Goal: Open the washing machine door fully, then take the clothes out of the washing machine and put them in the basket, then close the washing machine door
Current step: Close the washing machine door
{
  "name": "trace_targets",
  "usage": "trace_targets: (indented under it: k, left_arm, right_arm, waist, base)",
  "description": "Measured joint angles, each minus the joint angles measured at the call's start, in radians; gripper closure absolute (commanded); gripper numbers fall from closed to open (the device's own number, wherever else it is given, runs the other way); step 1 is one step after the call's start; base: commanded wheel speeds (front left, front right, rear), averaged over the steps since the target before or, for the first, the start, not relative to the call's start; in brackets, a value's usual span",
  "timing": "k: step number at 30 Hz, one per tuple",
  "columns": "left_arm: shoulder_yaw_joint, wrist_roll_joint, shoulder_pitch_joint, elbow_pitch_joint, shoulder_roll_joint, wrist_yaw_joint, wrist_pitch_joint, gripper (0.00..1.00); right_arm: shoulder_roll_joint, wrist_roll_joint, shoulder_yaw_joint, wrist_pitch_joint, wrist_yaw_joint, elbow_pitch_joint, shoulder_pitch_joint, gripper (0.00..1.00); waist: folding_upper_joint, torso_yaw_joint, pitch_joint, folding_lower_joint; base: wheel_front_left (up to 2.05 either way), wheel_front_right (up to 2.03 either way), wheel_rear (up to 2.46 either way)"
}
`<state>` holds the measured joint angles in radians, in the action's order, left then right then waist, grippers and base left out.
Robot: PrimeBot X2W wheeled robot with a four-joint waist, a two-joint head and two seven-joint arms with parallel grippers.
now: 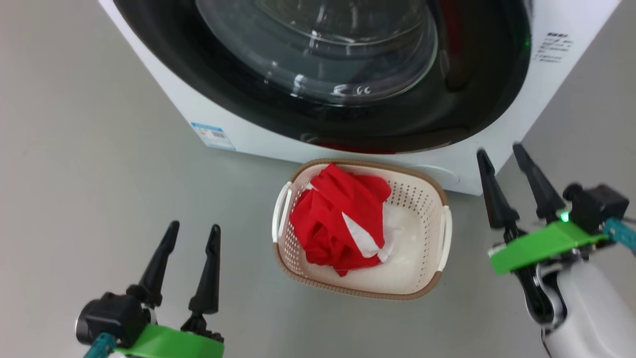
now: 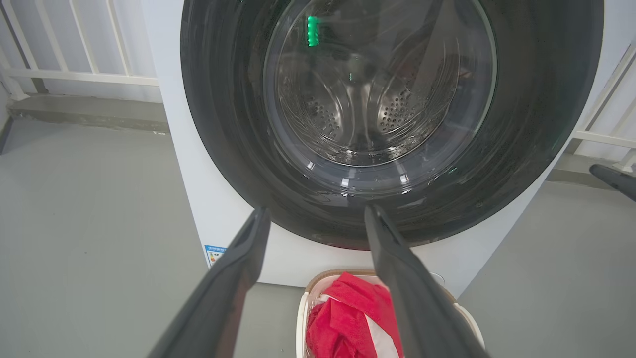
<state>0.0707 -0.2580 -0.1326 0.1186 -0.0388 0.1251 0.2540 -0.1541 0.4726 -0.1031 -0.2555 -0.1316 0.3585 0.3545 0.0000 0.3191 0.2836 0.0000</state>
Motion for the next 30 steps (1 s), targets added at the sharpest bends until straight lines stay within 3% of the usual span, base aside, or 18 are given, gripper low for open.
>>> trace_targets:
  k: [21,30]
  left_arm:
    - [-0.012,0.019,0.092,0.030,-0.042,0.000,0.000,0.00]
    - [0.001,-0.043,0.128,0.024,-0.075,0.000,0.000,0.00]
  right_arm:
    - [0.038,-0.007,0.110,0.000,0.000,-0.062,-0.291,0.00]
    - [0.047,-0.008,0.179,0.000,0.000,-0.079,-0.385,0.00]
  waist:
    - [0.0000,-0.124,-0.136,0.0000]
    - [0.0000,-0.163,-0.185,0.0000]
  base:
    - [0.00,0.00,0.00]
    - [0.00,0.00,0.00]
